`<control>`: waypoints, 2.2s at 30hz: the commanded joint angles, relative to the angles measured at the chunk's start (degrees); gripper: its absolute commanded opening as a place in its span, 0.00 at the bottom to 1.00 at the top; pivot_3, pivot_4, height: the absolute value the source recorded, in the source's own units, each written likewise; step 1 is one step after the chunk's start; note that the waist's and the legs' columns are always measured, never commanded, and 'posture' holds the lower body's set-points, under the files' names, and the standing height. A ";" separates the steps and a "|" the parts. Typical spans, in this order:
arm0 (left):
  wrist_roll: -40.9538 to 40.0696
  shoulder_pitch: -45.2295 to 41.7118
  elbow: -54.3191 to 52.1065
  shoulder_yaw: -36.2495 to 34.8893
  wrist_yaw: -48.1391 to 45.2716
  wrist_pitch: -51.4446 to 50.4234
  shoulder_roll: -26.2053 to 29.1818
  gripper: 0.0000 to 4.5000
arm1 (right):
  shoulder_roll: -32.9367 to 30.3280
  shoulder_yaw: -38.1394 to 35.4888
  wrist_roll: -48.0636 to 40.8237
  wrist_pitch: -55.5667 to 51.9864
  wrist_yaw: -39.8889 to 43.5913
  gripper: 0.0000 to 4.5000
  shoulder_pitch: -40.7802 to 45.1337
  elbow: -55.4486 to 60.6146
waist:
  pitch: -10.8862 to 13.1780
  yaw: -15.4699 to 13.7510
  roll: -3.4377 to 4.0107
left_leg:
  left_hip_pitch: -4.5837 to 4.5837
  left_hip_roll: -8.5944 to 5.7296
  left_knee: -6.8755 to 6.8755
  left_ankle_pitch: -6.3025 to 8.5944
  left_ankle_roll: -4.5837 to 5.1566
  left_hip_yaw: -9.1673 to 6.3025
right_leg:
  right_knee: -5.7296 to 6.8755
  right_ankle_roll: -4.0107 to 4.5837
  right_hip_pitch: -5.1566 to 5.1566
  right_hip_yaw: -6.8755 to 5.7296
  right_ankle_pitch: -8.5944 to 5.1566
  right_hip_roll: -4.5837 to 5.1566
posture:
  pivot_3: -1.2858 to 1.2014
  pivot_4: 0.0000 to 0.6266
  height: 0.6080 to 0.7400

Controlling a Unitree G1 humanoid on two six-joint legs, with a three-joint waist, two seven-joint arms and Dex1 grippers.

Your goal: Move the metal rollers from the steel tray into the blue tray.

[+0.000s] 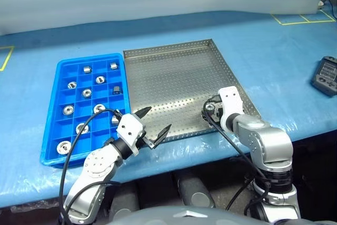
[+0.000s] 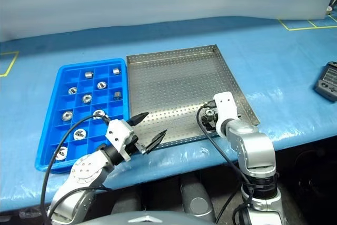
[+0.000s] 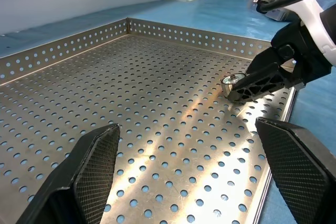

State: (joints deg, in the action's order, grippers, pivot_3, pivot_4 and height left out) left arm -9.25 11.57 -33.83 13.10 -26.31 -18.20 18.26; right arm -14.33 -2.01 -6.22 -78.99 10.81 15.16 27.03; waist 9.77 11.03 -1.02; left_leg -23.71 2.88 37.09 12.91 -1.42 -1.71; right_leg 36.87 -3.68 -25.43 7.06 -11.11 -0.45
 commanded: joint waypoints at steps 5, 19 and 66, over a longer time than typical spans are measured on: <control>-0.28 0.51 -0.74 -0.29 0.40 0.52 0.11 1.00 | 0.42 -0.08 -0.09 4.86 -0.67 0.64 0.50 -2.17 | -0.06 0.67 -0.10 | 0.11 0.00 0.07 -0.02 0.02 0.00 | 0.00 -0.03 0.13 0.02 0.02 0.00 | 0.48 0.24 1.00; 0.09 3.11 -2.04 -1.17 2.52 1.41 -0.08 1.00 | -2.15 2.67 -0.48 6.35 0.83 0.01 2.69 -3.16 | -0.06 0.69 -0.12 | 0.15 -0.06 0.07 -0.04 0.06 -0.01 | 0.03 -0.05 0.09 0.10 0.03 -0.01 | 0.50 0.24 1.00; 0.19 4.60 -3.11 -1.15 4.32 1.77 -0.11 1.00 | 0.52 -3.96 1.81 16.90 -7.62 1.00 5.30 -15.38 | -0.06 -4.20 -0.12 | 0.06 -0.16 -0.04 -0.04 0.06 -0.09 | 0.01 -0.04 0.03 0.10 0.03 0.02 | 0.51 0.24 1.00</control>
State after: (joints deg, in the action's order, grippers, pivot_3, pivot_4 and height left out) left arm -9.09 16.47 -33.99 11.86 -22.04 -17.23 18.14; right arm -13.90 -4.68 -4.48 -62.70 3.70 20.72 10.75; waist 9.72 6.83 -1.14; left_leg -23.65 2.72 37.05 12.87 -1.36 -1.80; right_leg 36.87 -3.72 -25.40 7.16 -11.08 -0.44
